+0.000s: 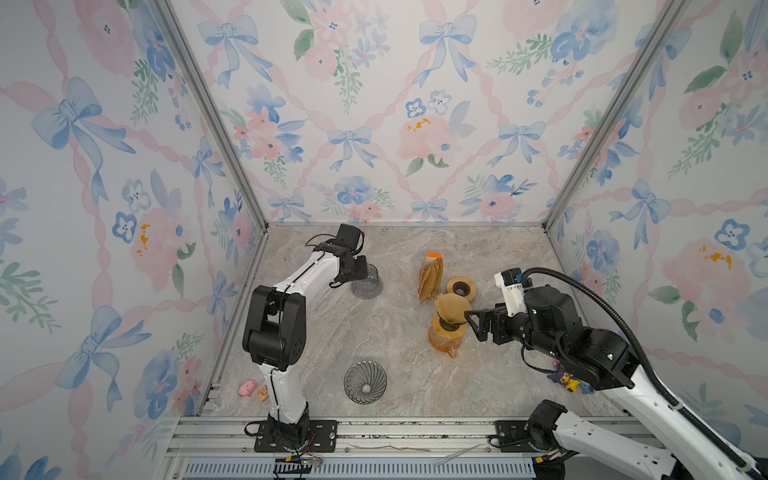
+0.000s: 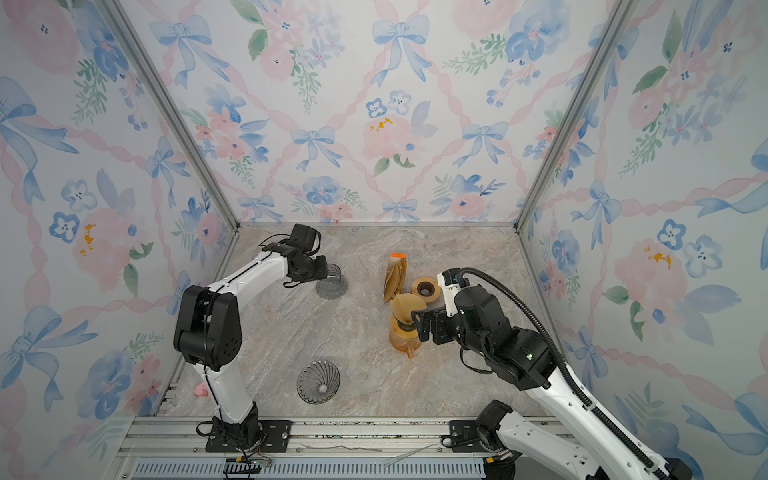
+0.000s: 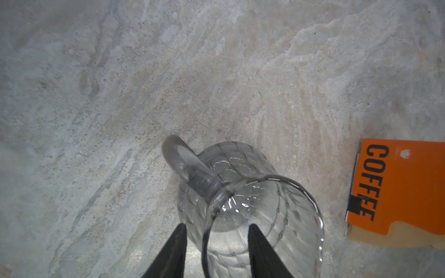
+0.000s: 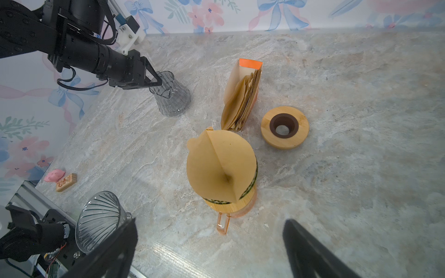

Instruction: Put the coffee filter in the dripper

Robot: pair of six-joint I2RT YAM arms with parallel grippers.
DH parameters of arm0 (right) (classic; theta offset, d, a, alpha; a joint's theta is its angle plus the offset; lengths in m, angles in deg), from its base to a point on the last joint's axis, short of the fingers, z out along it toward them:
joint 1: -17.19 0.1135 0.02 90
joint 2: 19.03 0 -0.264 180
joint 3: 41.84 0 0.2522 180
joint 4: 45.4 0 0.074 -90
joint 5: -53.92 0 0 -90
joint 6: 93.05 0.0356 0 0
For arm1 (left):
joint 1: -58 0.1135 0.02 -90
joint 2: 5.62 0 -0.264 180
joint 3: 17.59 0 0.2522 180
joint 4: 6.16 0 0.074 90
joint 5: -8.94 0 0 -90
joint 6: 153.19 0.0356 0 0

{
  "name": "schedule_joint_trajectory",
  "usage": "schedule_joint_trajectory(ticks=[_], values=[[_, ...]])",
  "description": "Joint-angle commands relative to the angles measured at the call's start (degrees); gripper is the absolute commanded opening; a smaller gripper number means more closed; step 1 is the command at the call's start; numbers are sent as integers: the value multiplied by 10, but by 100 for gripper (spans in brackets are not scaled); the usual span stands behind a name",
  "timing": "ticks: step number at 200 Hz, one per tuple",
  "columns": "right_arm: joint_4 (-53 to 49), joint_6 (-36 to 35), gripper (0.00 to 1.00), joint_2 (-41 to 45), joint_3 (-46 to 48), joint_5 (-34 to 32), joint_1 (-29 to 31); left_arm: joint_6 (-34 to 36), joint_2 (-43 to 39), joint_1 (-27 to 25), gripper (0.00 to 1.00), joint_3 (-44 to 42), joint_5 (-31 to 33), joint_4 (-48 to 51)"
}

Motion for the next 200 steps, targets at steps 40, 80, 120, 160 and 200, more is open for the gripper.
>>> schedule_joint_trajectory(ticks=[40,80,120,160,200], values=[[-20,11,96,-7,9,-11,4,26,4,5,34,10,12,6],[-20,16,96,-7,10,-11,4,39,0,5,27,3,15,7],[-23,19,96,-3,13,-11,4,59,-9,-2,23,-6,20,7],[-24,22,96,-3,15,-10,4,73,-23,-8,19,-21,20,8],[-26,22,96,-4,17,-8,4,91,-40,-24,16,-36,24,11]])
